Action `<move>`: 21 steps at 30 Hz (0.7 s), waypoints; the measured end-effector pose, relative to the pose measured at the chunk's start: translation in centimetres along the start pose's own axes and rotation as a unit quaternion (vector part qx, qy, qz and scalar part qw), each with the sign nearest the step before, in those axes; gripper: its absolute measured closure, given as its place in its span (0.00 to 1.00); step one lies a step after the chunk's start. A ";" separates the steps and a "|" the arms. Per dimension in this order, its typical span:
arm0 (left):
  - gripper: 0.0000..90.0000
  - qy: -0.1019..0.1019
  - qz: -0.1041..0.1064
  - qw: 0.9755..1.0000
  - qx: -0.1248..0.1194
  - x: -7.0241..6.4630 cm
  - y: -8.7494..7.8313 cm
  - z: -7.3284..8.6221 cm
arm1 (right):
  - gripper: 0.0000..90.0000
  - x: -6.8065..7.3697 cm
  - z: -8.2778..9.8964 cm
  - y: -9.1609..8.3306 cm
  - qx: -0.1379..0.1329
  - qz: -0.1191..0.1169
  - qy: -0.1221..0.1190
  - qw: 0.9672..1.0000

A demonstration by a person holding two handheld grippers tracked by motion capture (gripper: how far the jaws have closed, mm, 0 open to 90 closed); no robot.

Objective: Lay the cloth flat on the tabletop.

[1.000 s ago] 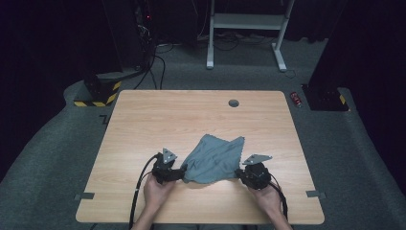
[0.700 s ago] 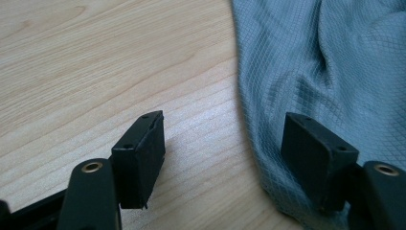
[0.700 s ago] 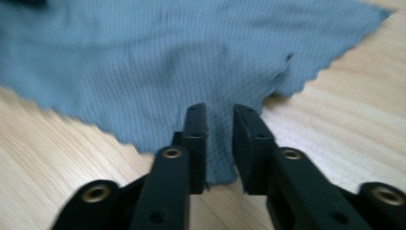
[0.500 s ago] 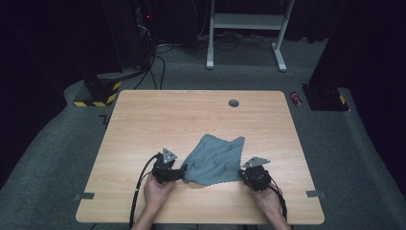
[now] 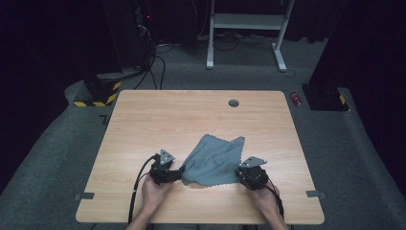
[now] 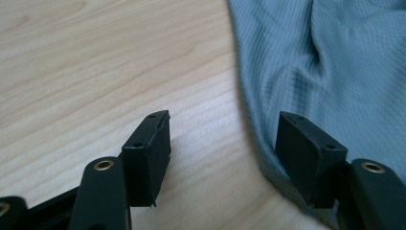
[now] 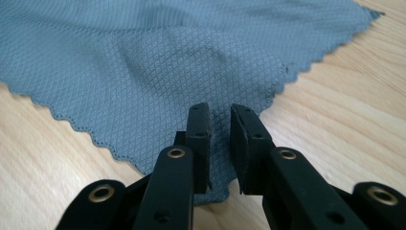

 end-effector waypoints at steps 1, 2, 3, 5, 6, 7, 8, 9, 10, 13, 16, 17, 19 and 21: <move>0.43 0.000 0.000 1.000 0.000 0.0 0.0 0.0 | 0.86 0.0 0.0 0.0 0.000 0.000 0.000 1.000; 0.43 -0.004 0.009 1.000 -0.003 -0.2 -0.5 0.1 | 0.86 -0.1 0.2 -0.1 -0.002 -0.002 0.002 1.000; 0.44 -0.002 0.010 1.000 -0.007 -0.3 -0.8 0.2 | 0.86 -0.1 0.3 -0.1 -0.003 -0.005 0.007 1.000; 0.44 0.007 0.014 1.000 -0.014 -0.9 -1.7 0.3 | 0.86 -0.1 0.3 -0.1 -0.002 -0.006 0.011 1.000; 0.44 0.009 0.018 1.000 -0.016 -1.3 -2.0 0.5 | 0.86 -0.1 0.3 -0.1 -0.002 -0.007 0.014 1.000; 0.43 0.014 0.018 1.000 -0.015 -1.6 -2.2 0.6 | 0.84 -0.1 0.2 -0.1 -0.001 -0.003 0.014 1.000; 0.43 0.018 0.019 1.000 -0.013 -2.0 -2.2 0.8 | 0.83 0.0 0.2 -0.1 -0.002 0.003 0.012 1.000; 0.43 0.026 0.017 1.000 -0.005 -2.3 -2.1 0.9 | 0.83 0.1 0.0 -0.3 -0.007 0.006 0.012 1.000; 0.43 0.031 0.016 0.999 0.001 -2.7 -1.9 1.1 | 0.82 0.2 -0.3 -0.6 -0.021 0.004 0.019 1.000; 0.43 0.053 0.003 0.998 0.020 -3.4 -1.3 1.1 | 0.82 0.1 -0.7 -0.8 -0.029 -0.001 0.025 0.999; 0.41 0.069 -0.016 0.997 0.031 -3.8 -0.9 1.1 | 0.81 -0.3 -0.6 -0.2 -0.021 -0.005 0.030 0.999; 0.41 0.070 -0.019 0.997 0.029 -3.9 -0.9 1.2 | 0.81 -0.3 -0.6 -0.2 -0.021 -0.005 0.030 0.999; 0.41 0.074 -0.024 0.997 0.028 -3.8 -1.0 1.3 | 0.81 -0.3 -0.2 0.0 -0.011 -0.005 0.027 1.000; 0.42 0.070 -0.022 0.997 0.033 -3.5 -1.3 1.6 | 0.81 -0.4 0.4 0.0 -0.011 -0.012 0.027 0.999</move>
Point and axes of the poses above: each handheld gripper's, and its own axes: y roughly forward along the jaws, z roughly out of its underside, x roughly to its left, the point moved 4 cm from there along y, roughly forward along the jaws, and after that the axes turned 12 degrees about x, right-handed, at the moved point
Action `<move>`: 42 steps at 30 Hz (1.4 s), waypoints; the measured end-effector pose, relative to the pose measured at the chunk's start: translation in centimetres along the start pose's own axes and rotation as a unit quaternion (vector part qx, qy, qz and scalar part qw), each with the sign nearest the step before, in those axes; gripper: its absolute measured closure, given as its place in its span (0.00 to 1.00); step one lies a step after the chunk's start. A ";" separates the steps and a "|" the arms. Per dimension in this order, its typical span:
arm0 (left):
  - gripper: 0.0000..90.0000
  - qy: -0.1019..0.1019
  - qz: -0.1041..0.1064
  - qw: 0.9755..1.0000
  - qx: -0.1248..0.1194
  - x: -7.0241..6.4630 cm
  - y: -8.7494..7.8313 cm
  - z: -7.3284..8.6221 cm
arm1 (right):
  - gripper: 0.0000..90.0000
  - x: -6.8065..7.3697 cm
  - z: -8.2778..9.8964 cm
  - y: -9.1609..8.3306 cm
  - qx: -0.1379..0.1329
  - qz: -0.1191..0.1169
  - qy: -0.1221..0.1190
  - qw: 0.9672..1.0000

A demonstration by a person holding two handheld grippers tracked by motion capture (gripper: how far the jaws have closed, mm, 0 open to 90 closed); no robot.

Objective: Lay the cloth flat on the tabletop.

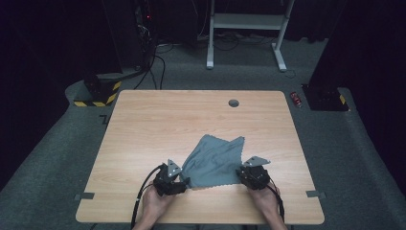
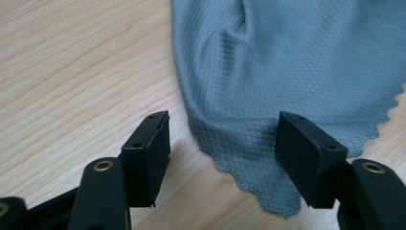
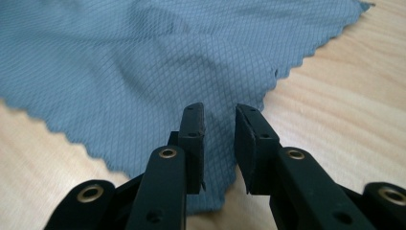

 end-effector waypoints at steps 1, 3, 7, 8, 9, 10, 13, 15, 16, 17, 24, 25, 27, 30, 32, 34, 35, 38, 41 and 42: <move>0.42 -0.005 0.003 1.000 0.001 0.1 -0.1 0.2 | 0.81 -0.1 0.2 -0.2 0.002 -0.001 0.000 1.000; 0.43 -0.019 0.014 1.000 0.011 0.4 -0.5 0.7 | 0.81 -0.2 1.0 -0.7 0.004 -0.004 -0.003 1.000; 0.49 -0.009 -0.004 1.000 0.008 0.6 -1.0 0.9 | 0.80 -0.3 1.4 -0.9 -0.009 0.001 0.009 1.000; 0.50 -0.009 -0.004 1.000 0.008 0.6 -1.0 0.9 | 0.80 -0.3 1.4 -0.9 -0.009 0.001 0.009 1.000; 0.50 -0.010 -0.003 1.000 0.004 0.8 -1.1 0.7 | 0.80 -0.3 1.2 -1.1 -0.024 -0.007 0.017 1.000; 0.50 -0.016 0.004 1.000 0.002 1.0 -1.1 0.4 | 0.78 -0.3 1.0 -1.2 -0.037 -0.013 0.025 0.999; 0.50 -0.034 0.025 0.999 -0.005 1.9 -0.8 -1.3 | 0.76 0.2 -0.1 -0.6 -0.057 -0.009 0.008 0.998; 0.50 -0.042 0.031 0.999 -0.011 2.4 -0.5 -2.7 | 0.75 0.4 -0.2 -0.3 -0.053 -0.009 0.006 0.999; 0.50 -0.045 0.034 0.998 -0.013 2.6 -0.3 -3.5 | 0.75 0.6 -0.3 0.0 -0.050 -0.010 0.003 0.999; 0.50 -0.046 0.038 0.998 -0.015 2.8 0.0 -4.2 | 0.75 0.8 -0.2 0.6 -0.045 -0.012 0.001 0.999; 0.53 -0.044 0.022 0.999 0.007 3.8 2.5 -7.9 | 0.73 1.1 -0.1 0.8 -0.046 -0.006 -0.002 0.999; 0.53 -0.042 0.022 0.999 0.014 3.9 2.8 -8.3 | 0.71 1.1 -0.1 0.8 -0.046 -0.010 -0.004 0.999; 0.53 -0.041 0.022 0.999 0.028 4.1 3.4 -9.1 | 0.71 1.1 -0.1 0.8 -0.046 -0.009 -0.002 0.999; 0.52 -0.039 0.021 0.998 0.036 4.1 4.1 -10.4 | 0.71 1.1 -0.1 0.8 -0.048 -0.006 -0.004 0.999; 0.52 -0.031 0.016 0.999 0.034 4.3 4.5 -11.5 | 0.71 1.1 -0.1 0.8 -0.047 -0.008 -0.002 0.999; 0.52 -0.027 0.012 0.999 0.033 4.5 5.0 -12.7 | 0.71 1.1 -0.1 0.8 -0.047 -0.007 -0.004 0.999; 0.52 -0.028 0.014 0.999 0.032 4.6 5.3 -13.2 | 0.71 1.1 -0.1 0.8 -0.047 -0.007 -0.004 0.999; 0.53 -0.031 0.021 0.999 0.028 4.6 6.1 -14.3 | 0.71 1.1 -0.1 0.8 -0.047 -0.007 -0.003 0.999; 0.56 -0.035 0.025 0.998 0.036 4.5 7.3 -14.5 | 0.71 1.2 -0.1 0.8 -0.047 -0.006 -0.001 0.999; 0.57 -0.035 0.025 0.998 0.036 4.5 7.3 -14.5 | 0.71 1.2 -0.1 0.8 -0.047 -0.006 -0.001 0.999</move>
Point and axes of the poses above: each handheld gripper's, and its own axes: y roughly forward along the jaws, z roughly out of its underside, x roughly to its left, the point moved 4 cm from there along y, roughly forward along the jaws, and after that the axes turned 12 degrees about x, right-handed, at the moved point
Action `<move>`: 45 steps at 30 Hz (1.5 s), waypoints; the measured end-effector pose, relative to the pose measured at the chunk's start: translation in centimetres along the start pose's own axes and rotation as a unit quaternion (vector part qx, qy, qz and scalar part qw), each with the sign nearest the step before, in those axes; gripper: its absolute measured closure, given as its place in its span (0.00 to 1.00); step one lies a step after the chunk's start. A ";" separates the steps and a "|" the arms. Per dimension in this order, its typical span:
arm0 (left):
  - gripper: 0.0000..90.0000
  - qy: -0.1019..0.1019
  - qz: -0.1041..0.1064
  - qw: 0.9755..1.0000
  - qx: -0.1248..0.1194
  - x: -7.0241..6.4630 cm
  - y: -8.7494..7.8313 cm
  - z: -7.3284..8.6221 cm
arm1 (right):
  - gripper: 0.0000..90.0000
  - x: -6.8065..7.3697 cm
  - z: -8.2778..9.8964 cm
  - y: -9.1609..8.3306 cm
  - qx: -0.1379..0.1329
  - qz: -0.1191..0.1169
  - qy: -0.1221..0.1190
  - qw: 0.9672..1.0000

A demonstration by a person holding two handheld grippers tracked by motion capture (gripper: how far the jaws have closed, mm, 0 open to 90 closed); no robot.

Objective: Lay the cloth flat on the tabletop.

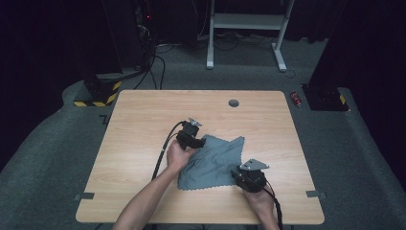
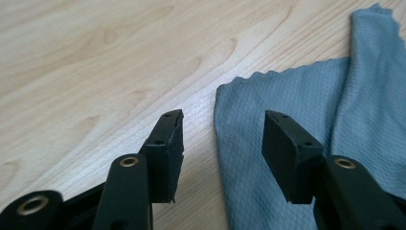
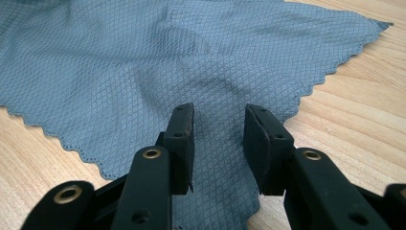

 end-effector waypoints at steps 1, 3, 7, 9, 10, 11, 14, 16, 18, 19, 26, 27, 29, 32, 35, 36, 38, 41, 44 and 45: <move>0.57 -0.001 -0.001 1.000 0.002 0.0 0.3 0.0 | 0.71 0.0 0.0 0.0 0.001 0.000 0.001 1.000; 0.57 -0.008 0.000 1.000 0.004 0.2 0.6 -0.1 | 0.71 0.0 0.0 0.0 0.001 0.000 0.002 1.000; 0.59 -0.022 0.003 1.000 -0.006 0.5 0.4 -0.4 | 0.70 0.0 0.0 0.0 0.001 -0.001 0.001 1.000; 0.61 -0.018 -0.001 1.000 -0.006 0.6 0.3 -0.7 | 0.70 0.0 0.0 0.0 0.001 -0.002 0.002 1.000; 0.62 -0.018 -0.001 1.000 -0.006 0.6 0.3 -0.7 | 0.70 0.0 0.0 0.0 0.001 -0.002 0.002 1.000; 0.62 -0.014 -0.003 1.000 -0.004 0.6 0.3 -0.8 | 0.70 0.0 0.0 0.0 0.001 -0.001 0.001 1.000; 0.65 -0.002 -0.006 1.000 -0.001 0.5 0.5 -0.9 | 0.70 0.0 0.0 0.0 0.001 -0.001 0.001 1.000; 0.66 0.001 -0.006 1.000 0.007 0.3 0.9 -0.9 | 0.70 0.0 0.0 0.0 0.001 -0.001 0.001 1.000; 0.68 0.005 -0.005 1.000 0.016 0.1 1.3 -0.8 | 0.70 0.0 0.0 0.0 0.001 -0.001 0.002 1.000; 0.69 0.009 -0.006 1.000 0.017 0.1 1.5 -0.8 | 0.70 0.0 0.0 0.0 0.001 -0.001 0.000 1.000; 0.96 0.043 -0.007 0.999 0.033 -0.6 1.5 -1.4 | 0.70 0.0 0.0 0.0 0.000 -0.002 0.000 1.000; 0.98 0.049 -0.012 0.998 0.031 -0.7 1.4 -1.5 | 0.70 0.0 0.0 0.0 0.000 -0.002 -0.001 1.000; 0.99 0.056 -0.017 0.998 0.027 -0.7 1.0 -1.5 | 0.70 0.0 0.0 0.0 0.000 -0.002 0.000 1.000; 0.99 0.047 -0.023 0.999 0.013 0.1 0.0 -1.6 | 0.70 0.0 0.0 0.0 0.001 -0.002 0.001 1.000; 1.00 0.023 -0.032 0.999 0.006 1.6 -1.0 -1.3 | 0.70 0.0 0.0 0.0 0.001 -0.002 0.001 1.000; 1.00 0.015 -0.035 0.999 0.004 2.2 -1.3 -1.2 | 0.70 0.0 0.0 0.0 0.001 -0.002 0.001 1.000; 1.00 0.000 -0.035 0.999 0.001 3.1 -1.8 -0.9 | 0.70 0.0 0.0 0.0 0.000 -0.001 0.000 1.000; 0.99 -0.009 -0.031 0.999 -0.006 3.6 -2.2 -0.5 | 0.70 0.0 0.0 0.0 0.000 -0.001 -0.001 1.000; 0.99 0.012 -0.016 1.000 -0.017 2.3 -2.5 -0.8 | 0.70 0.0 0.0 0.0 0.000 -0.001 -0.001 1.000; 0.99 0.022 -0.012 1.000 -0.018 1.7 -2.5 -0.9 | 0.70 0.0 0.0 0.0 0.000 -0.001 0.000 1.000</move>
Point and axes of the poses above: each handheld gripper's, and its own axes: y roughly forward along the jaws, z roughly out of its underside, x roughly to its left, the point moved 4 cm from there along y, roughly forward along the jaws, and after that the axes turned 12 degrees about x, right-handed, at the moved point
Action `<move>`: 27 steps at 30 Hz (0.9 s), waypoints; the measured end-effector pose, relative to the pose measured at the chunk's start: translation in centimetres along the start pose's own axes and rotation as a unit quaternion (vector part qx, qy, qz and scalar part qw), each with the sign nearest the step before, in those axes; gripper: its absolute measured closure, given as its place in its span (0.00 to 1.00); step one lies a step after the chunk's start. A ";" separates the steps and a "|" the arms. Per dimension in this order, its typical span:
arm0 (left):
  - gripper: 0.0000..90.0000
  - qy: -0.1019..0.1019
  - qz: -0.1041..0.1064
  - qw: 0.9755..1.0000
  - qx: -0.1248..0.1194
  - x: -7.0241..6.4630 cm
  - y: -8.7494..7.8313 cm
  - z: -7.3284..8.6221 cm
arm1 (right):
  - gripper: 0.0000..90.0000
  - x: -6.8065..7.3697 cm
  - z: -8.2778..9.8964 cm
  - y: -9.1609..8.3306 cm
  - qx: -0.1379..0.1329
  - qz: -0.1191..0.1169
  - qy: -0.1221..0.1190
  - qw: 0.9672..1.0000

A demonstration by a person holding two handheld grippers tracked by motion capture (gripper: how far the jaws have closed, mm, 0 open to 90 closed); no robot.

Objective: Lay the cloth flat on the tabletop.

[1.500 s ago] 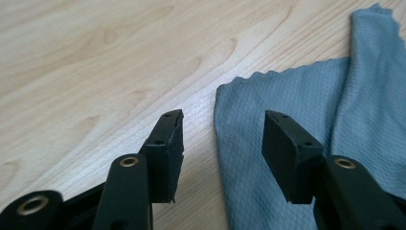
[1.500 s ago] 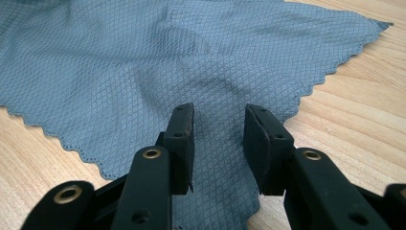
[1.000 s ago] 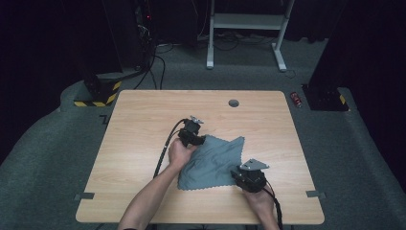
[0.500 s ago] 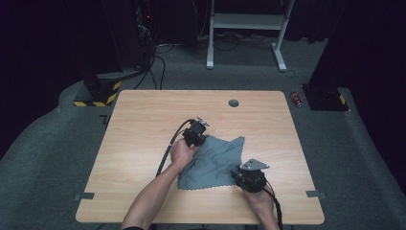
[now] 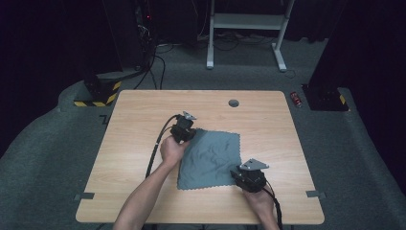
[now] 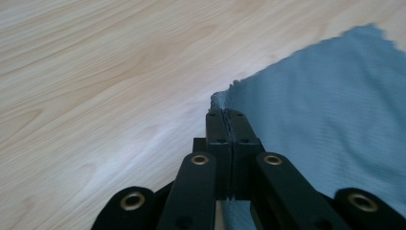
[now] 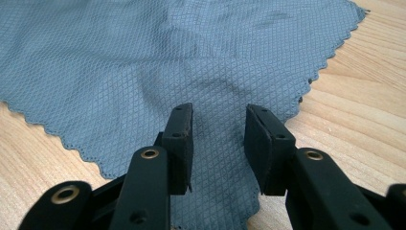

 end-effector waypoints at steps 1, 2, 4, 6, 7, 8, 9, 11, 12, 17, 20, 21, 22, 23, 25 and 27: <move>0.99 0.008 0.007 1.000 -0.002 -0.7 0.0 -0.2 | 0.70 0.0 0.0 0.0 0.000 0.000 0.000 1.000; 0.99 0.017 0.015 1.000 -0.001 -1.5 0.1 -0.4 | 0.70 0.0 0.0 0.0 0.000 0.000 0.000 1.000; 0.99 0.038 0.030 0.999 0.011 -3.1 0.7 -0.6 | 0.70 0.0 0.0 0.0 0.000 0.000 0.000 1.000; 0.98 0.077 0.029 0.996 0.033 -5.0 1.6 -0.8 | 0.70 0.0 0.0 0.0 0.001 0.001 0.000 1.000; 0.95 0.077 0.029 0.996 0.033 -5.0 1.6 -0.8 | 0.70 0.0 0.0 0.0 0.001 0.001 0.000 1.000; 0.95 0.081 0.031 0.996 0.035 -5.4 1.8 -0.9 | 0.70 0.0 0.0 0.0 0.001 0.001 0.000 1.000; 0.91 0.079 0.033 0.996 0.028 -5.5 1.8 -1.1 | 0.70 0.0 0.0 0.0 0.000 0.001 0.000 1.000; 0.84 0.068 0.044 0.997 0.013 -5.2 1.4 -1.4 | 0.70 0.0 0.0 0.0 0.000 0.001 0.001 1.000; 0.83 0.059 0.048 0.997 0.006 -4.9 1.2 -1.5 | 0.70 0.0 0.0 0.0 0.000 0.000 0.001 1.000; 0.80 0.037 0.038 0.999 0.006 -3.5 0.8 -1.1 | 0.70 0.0 0.0 0.0 0.000 0.001 0.001 1.000; 0.80 0.050 0.029 0.998 0.025 -3.6 1.5 -0.5 | 0.70 0.0 0.0 0.0 0.001 0.002 0.000 1.000; 0.79 0.050 0.029 0.998 0.025 -3.6 1.5 -0.5 | 0.70 0.0 0.0 0.0 0.001 0.002 0.000 1.000; 0.79 0.049 0.030 0.998 0.027 -3.7 1.7 -0.5 | 0.70 0.0 0.0 0.0 0.001 0.002 0.000 1.000; 0.79 0.049 0.033 0.998 0.027 -3.8 2.0 -0.5 | 0.70 0.0 0.0 0.0 0.001 0.002 0.000 1.000; 0.77 0.051 0.039 0.998 0.024 -4.1 2.3 -0.6 | 0.70 0.0 0.0 0.0 0.000 0.002 0.000 1.000; 0.73 0.054 0.035 0.998 0.027 -4.3 2.7 -0.7 | 0.70 0.0 0.0 0.0 0.000 0.002 0.000 1.000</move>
Point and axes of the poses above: each handheld gripper's, and its own axes: y roughly forward along the jaws, z roughly out of its underside, x roughly to its left, the point moved 4 cm from there along y, roughly forward along the jaws, and after that the axes turned 12 degrees about x, right-handed, at the moved point
